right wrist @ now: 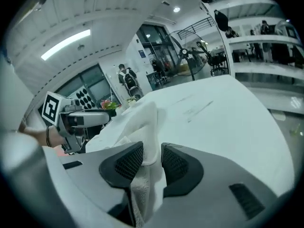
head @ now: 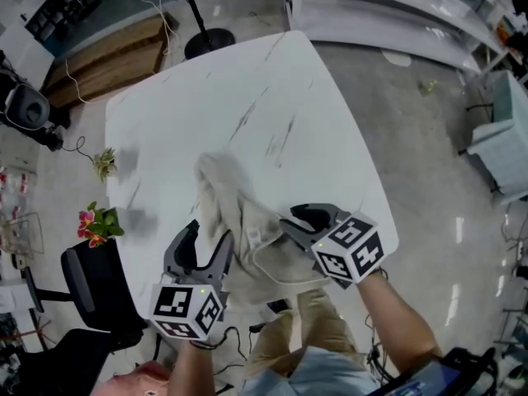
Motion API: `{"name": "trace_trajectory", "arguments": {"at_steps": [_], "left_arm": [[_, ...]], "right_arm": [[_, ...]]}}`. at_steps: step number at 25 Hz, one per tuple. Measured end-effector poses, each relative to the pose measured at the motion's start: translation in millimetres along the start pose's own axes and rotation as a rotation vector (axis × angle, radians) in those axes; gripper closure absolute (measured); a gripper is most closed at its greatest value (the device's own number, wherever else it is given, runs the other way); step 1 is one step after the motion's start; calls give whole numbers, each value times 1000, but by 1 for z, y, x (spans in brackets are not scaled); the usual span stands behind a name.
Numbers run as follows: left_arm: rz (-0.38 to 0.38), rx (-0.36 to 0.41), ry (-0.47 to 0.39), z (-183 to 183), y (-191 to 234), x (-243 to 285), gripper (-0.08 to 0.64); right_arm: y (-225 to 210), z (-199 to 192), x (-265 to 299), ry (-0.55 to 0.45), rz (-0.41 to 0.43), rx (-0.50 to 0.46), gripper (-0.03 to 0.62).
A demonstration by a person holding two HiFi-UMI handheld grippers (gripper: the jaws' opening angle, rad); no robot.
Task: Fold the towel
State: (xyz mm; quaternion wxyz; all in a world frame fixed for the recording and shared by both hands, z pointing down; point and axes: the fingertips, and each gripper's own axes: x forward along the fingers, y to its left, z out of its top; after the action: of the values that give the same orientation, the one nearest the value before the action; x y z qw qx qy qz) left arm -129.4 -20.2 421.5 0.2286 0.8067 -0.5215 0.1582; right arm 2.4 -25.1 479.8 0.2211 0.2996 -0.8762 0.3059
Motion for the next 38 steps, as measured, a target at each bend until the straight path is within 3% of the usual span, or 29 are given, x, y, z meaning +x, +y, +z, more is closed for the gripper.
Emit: {"name": "trace_trajectory", "arguments": {"at_steps": [6, 10, 13, 17, 24, 30, 38], "left_arm": [[6, -12, 15, -3, 8, 7, 279], [9, -16, 9, -1, 13, 7, 279], [10, -20, 3, 0, 16, 7, 279], [8, -22, -7, 3, 18, 6, 279], [17, -20, -29, 18, 25, 1, 282], [18, -21, -53, 37, 26, 6, 282], [32, -20, -24, 40, 31, 38, 282]], "right_arm": [[3, -26, 24, 163, 28, 37, 387], [8, -32, 30, 218, 55, 82, 380], [7, -35, 33, 258, 54, 100, 459], [7, -35, 32, 273, 41, 56, 525], [-17, 10, 9, 227, -77, -97, 541], [-54, 54, -6, 263, -161, -285, 540], [-117, 95, -2, 301, -197, -522, 537]]}}
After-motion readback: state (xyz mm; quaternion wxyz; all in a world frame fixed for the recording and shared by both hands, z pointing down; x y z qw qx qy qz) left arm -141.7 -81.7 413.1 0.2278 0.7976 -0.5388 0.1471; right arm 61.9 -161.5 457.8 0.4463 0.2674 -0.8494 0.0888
